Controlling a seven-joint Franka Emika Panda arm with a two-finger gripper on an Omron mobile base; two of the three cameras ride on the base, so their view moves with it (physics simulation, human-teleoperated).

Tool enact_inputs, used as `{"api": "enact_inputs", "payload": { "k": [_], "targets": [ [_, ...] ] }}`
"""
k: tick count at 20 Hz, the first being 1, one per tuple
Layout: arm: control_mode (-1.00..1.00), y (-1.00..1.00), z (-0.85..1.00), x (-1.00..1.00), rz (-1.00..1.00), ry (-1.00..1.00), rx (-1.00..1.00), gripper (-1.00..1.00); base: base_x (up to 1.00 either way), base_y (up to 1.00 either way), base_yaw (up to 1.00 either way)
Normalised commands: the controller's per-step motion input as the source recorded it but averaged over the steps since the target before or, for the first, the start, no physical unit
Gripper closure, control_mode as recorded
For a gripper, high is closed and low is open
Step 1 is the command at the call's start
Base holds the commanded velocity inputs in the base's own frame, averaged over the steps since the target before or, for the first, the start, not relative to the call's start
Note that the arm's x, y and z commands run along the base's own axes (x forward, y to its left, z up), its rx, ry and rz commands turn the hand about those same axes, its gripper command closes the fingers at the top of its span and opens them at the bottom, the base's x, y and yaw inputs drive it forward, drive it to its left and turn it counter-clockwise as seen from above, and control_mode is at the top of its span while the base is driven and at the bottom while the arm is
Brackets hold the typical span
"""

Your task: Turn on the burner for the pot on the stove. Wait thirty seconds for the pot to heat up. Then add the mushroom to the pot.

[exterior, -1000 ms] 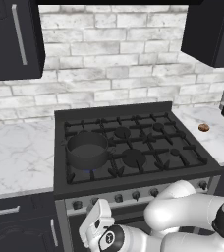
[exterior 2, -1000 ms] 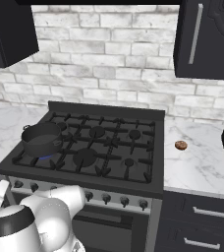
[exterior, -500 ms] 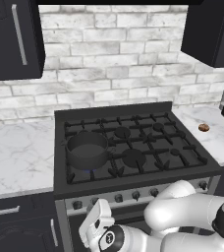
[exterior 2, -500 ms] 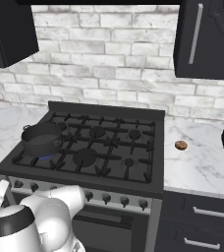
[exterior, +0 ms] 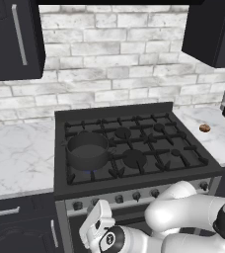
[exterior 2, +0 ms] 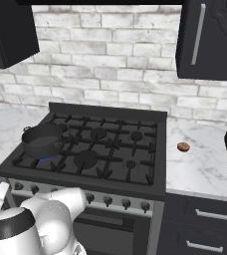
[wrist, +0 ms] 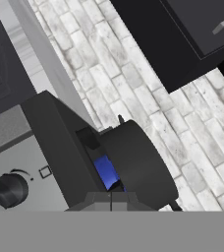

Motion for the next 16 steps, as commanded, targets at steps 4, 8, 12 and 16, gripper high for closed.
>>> {"api": "enact_inputs", "payload": {
  "k": [4, 8, 12, 16],
  "targets": [
    [-1.0, 0.0, 0.0, 0.0, 0.0, 0.0, 0.0, 1.0, 0.0, 0.0, 0.0],
    [-1.0, 0.0, 0.0, 0.0, 0.0, 0.0, 0.0, 1.0, 0.0, 0.0, 0.0],
    [-1.0, 0.0, 0.0, 0.0, 0.0, 0.0, 0.0, 1.0, 0.0, 0.0, 0.0],
    [-1.0, 0.0, 0.0, 0.0, 0.0, 0.0, 0.0, 1.0, 0.0, 0.0, 0.0]
  ]
}}
